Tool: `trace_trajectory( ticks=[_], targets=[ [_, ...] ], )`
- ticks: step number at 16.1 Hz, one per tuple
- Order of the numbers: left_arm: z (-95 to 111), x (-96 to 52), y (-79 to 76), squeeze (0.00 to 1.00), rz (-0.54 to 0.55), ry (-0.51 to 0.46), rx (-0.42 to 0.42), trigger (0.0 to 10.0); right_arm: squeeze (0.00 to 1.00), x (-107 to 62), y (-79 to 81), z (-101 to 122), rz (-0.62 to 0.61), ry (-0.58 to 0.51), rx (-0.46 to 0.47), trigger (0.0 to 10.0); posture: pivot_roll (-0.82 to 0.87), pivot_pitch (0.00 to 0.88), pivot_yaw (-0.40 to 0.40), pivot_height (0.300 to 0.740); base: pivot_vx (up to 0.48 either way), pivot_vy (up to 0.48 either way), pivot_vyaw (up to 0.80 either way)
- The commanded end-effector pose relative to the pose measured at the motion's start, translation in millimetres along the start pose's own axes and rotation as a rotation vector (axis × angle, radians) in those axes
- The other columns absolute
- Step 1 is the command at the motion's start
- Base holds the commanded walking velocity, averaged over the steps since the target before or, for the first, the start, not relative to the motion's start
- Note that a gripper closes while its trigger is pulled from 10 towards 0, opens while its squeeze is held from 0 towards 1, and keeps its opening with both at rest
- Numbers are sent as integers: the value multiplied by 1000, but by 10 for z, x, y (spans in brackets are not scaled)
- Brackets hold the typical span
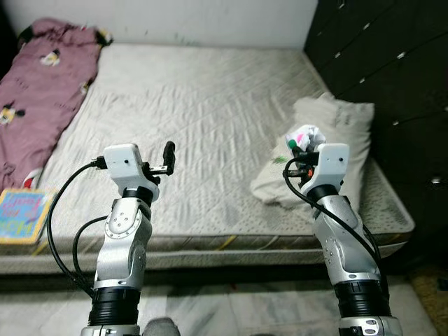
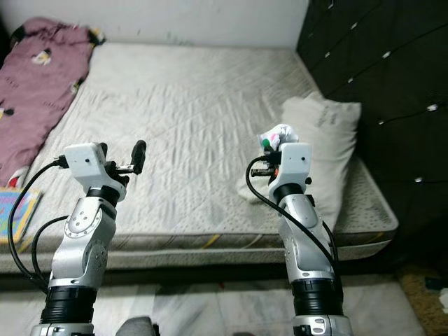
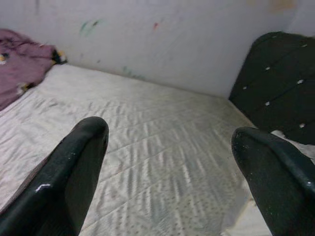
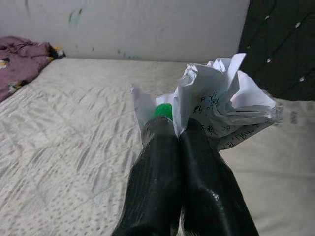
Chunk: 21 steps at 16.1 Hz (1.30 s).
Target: Clean up the room
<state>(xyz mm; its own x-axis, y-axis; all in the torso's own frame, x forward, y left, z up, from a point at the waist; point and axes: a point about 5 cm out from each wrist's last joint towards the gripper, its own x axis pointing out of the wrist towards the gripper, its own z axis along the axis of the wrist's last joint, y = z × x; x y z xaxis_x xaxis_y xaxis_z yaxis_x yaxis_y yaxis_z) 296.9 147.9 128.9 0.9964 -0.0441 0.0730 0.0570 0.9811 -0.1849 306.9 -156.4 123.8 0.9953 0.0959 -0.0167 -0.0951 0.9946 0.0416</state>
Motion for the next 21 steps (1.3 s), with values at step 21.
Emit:
trace_trajectory(
  ticks=[21],
  targets=[
    [-5,24,15,0,47,15,8,10000,0,32,-2,12,32,-11,-56,10000,10,0,-42,740,103,153,-265]
  ],
)
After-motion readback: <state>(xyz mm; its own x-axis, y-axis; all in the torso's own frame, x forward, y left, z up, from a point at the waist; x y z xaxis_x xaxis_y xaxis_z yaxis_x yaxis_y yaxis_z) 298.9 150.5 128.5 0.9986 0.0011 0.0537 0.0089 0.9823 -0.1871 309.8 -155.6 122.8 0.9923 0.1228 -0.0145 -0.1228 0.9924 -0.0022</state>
